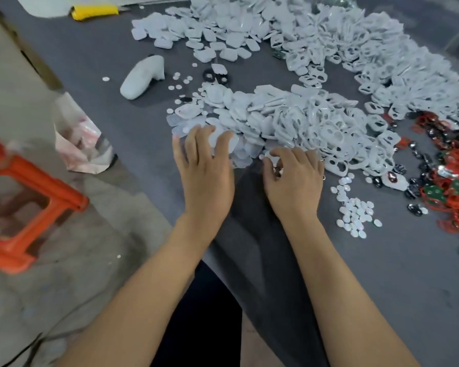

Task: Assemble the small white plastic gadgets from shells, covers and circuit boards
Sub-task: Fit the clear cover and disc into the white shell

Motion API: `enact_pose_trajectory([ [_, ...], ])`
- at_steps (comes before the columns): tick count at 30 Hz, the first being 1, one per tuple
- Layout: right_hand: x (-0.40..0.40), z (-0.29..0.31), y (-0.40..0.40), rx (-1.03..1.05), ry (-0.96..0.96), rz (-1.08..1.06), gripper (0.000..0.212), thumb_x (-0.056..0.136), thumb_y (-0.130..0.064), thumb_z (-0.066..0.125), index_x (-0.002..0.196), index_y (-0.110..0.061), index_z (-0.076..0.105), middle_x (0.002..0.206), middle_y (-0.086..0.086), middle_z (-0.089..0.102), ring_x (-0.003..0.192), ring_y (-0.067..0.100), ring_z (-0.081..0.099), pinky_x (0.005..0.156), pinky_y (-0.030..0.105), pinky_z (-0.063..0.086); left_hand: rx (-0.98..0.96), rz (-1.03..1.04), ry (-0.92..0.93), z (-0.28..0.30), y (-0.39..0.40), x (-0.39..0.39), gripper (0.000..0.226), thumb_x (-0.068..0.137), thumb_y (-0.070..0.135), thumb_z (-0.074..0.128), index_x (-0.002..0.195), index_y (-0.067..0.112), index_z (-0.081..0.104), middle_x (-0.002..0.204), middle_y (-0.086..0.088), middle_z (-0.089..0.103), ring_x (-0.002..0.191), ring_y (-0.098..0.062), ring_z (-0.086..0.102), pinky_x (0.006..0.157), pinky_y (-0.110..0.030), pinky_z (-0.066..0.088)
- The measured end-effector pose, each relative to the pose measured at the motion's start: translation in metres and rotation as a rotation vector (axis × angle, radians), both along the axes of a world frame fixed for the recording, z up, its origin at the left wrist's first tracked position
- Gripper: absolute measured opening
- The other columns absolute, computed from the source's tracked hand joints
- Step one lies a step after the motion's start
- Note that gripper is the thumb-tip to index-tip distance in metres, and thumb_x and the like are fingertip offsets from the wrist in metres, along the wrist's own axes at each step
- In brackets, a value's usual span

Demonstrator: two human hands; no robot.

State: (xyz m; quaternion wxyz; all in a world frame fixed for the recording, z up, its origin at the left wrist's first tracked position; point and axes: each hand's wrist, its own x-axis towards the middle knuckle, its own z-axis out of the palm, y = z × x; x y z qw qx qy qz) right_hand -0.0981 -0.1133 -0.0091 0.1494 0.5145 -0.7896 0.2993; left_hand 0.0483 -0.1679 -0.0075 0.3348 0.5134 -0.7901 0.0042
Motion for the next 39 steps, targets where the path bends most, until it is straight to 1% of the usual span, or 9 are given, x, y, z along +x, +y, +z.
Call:
enact_pose_trajectory([
  [4,0.003,0.001,-0.002,0.007,-0.010,0.011,0.020,0.096,-0.031,0.065,0.103,-0.015,0.074,0.093,0.004,0.070,0.101,0.033,0.060,0.094,0.043,0.041,0.140,0.010,-0.025,-0.003,-0.011,0.006,0.044,0.099,0.030,0.061,0.141,0.016,0.056,0.147,-0.009,0.049,0.148,-0.033,0.035,0.127,-0.059,0.008],
  [9,0.005,0.002,-0.002,0.002,-0.031,0.041,0.016,0.096,-0.027,0.066,0.102,-0.016,0.074,0.090,0.002,0.070,0.099,0.031,0.060,0.093,0.043,0.044,0.103,-0.047,0.059,-0.008,-0.013,0.003,0.017,0.099,0.029,0.064,0.113,0.021,0.068,0.137,-0.006,0.056,0.143,-0.031,0.042,0.126,-0.055,0.013],
  [14,0.005,0.003,-0.004,0.003,-0.054,0.119,0.024,0.093,-0.026,0.067,0.113,-0.014,0.074,0.100,0.004,0.071,0.102,0.033,0.059,0.095,0.043,0.047,0.112,-0.097,0.006,-0.005,-0.011,0.000,0.040,0.101,0.027,0.061,0.141,0.021,0.059,0.152,-0.010,0.047,0.151,-0.034,0.031,0.126,-0.055,0.012],
  [17,0.011,0.003,-0.008,0.060,-0.039,0.139,0.036,0.093,-0.037,0.066,0.118,-0.013,0.073,0.107,0.004,0.072,0.107,0.033,0.059,0.097,0.045,0.045,0.128,-0.117,0.018,-0.003,-0.011,-0.001,0.033,0.104,0.026,0.059,0.136,0.024,0.065,0.151,-0.009,0.049,0.153,-0.032,0.029,0.127,-0.055,0.010],
  [20,0.014,0.004,-0.016,0.082,-0.037,0.116,0.038,0.094,-0.048,0.066,0.108,-0.015,0.075,0.099,0.003,0.072,0.104,0.031,0.059,0.093,0.045,0.043,0.137,-0.134,0.023,-0.003,-0.013,0.001,0.028,0.106,0.025,0.055,0.129,0.029,0.071,0.152,-0.007,0.049,0.153,-0.031,0.028,0.127,-0.055,0.008],
  [26,0.010,0.004,-0.016,-0.008,-0.161,0.136,0.018,0.089,-0.034,0.074,0.088,-0.016,0.071,0.090,-0.002,0.070,0.099,0.030,0.059,0.095,0.040,0.037,0.160,-0.209,0.058,-0.005,-0.013,0.001,0.034,0.100,0.013,0.061,0.131,0.024,0.069,0.156,-0.013,0.042,0.152,-0.035,0.028,0.127,-0.055,0.009],
  [31,0.013,0.006,-0.013,-0.008,-0.130,0.036,0.019,0.092,-0.031,0.064,0.100,-0.017,0.073,0.098,0.001,0.069,0.108,0.031,0.059,0.101,0.038,0.037,0.221,-0.209,-0.090,-0.006,-0.014,-0.002,0.056,0.105,0.048,0.052,0.156,0.026,0.045,0.170,-0.015,0.018,0.160,-0.035,0.006,0.128,-0.055,0.000],
  [36,0.012,0.004,-0.008,0.026,-0.113,0.044,0.016,0.091,-0.026,0.065,0.095,-0.016,0.077,0.098,0.004,0.069,0.104,0.034,0.056,0.095,0.041,0.041,0.197,-0.222,-0.021,-0.007,-0.014,-0.003,0.034,0.108,0.039,0.050,0.136,0.022,0.062,0.165,-0.015,0.030,0.159,-0.036,0.009,0.128,-0.056,-0.001],
  [39,0.012,0.005,-0.007,0.024,-0.122,0.048,0.017,0.092,-0.024,0.063,0.098,-0.016,0.076,0.100,0.005,0.069,0.105,0.033,0.056,0.097,0.041,0.042,0.212,-0.243,-0.029,-0.009,-0.014,-0.004,0.032,0.107,0.040,0.051,0.127,0.017,0.063,0.163,-0.014,0.034,0.158,-0.035,0.012,0.128,-0.057,0.001],
])
